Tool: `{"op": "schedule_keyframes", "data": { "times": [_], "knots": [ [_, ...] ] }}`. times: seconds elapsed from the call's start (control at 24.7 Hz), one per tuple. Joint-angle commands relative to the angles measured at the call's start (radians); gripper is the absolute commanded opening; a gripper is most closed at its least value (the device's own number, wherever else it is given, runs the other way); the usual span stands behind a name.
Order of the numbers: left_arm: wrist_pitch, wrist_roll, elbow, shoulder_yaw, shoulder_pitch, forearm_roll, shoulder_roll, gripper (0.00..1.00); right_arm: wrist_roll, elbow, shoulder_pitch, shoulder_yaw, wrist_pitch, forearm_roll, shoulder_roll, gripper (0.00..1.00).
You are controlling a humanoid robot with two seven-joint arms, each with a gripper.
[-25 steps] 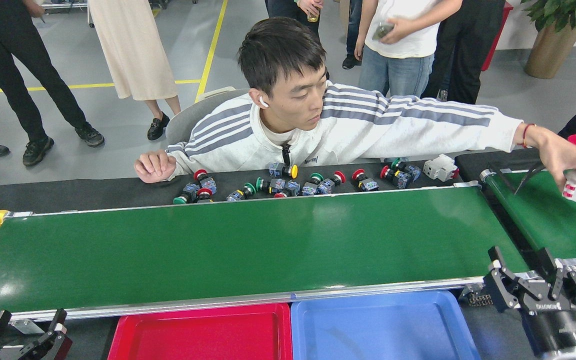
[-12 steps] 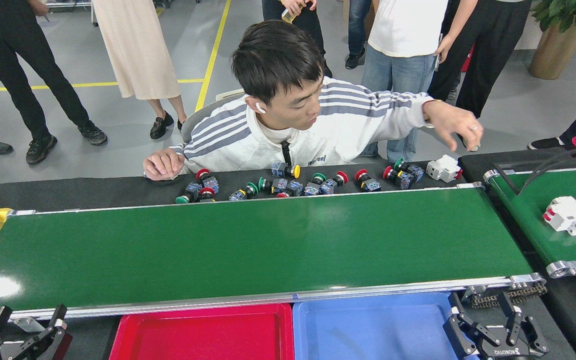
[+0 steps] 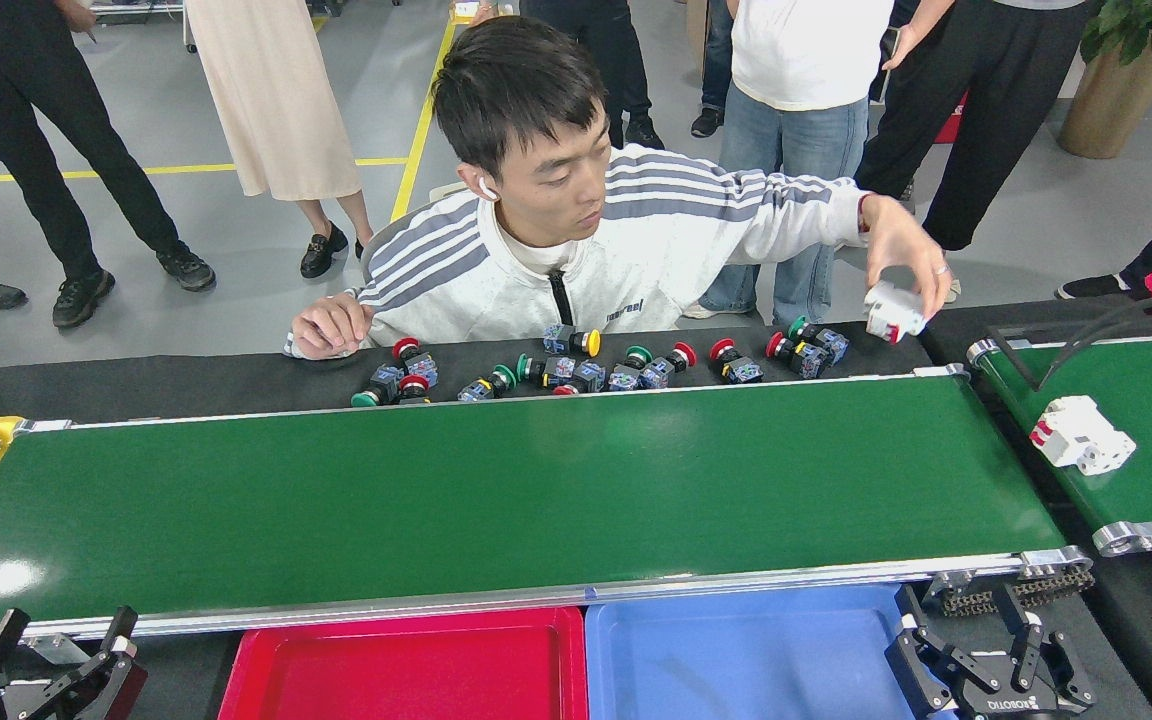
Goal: Pick switch part from conveyor to tray
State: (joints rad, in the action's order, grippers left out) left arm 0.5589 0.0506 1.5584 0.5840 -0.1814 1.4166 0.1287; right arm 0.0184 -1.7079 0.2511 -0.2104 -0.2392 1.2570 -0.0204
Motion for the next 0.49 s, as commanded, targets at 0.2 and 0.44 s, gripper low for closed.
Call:
{"op": "schedule_keyframes", "data": {
  "times": [0.2, 0.44],
  "knots": [
    [-0.008, -0.005, 0.008, 0.008, 0.008, 0.005, 0.003, 1.0, 0.029, 0.005, -0.018, -0.006, 0.006, 0.001, -0.03, 1.0],
    [-0.013, -0.048, 0.003, 0.016, 0.008, 0.005, 0.003, 1.0, 0.047, 0.08, -0.11, -0.012, 0.03, 0.001, -0.085, 1.0]
  ]
}}
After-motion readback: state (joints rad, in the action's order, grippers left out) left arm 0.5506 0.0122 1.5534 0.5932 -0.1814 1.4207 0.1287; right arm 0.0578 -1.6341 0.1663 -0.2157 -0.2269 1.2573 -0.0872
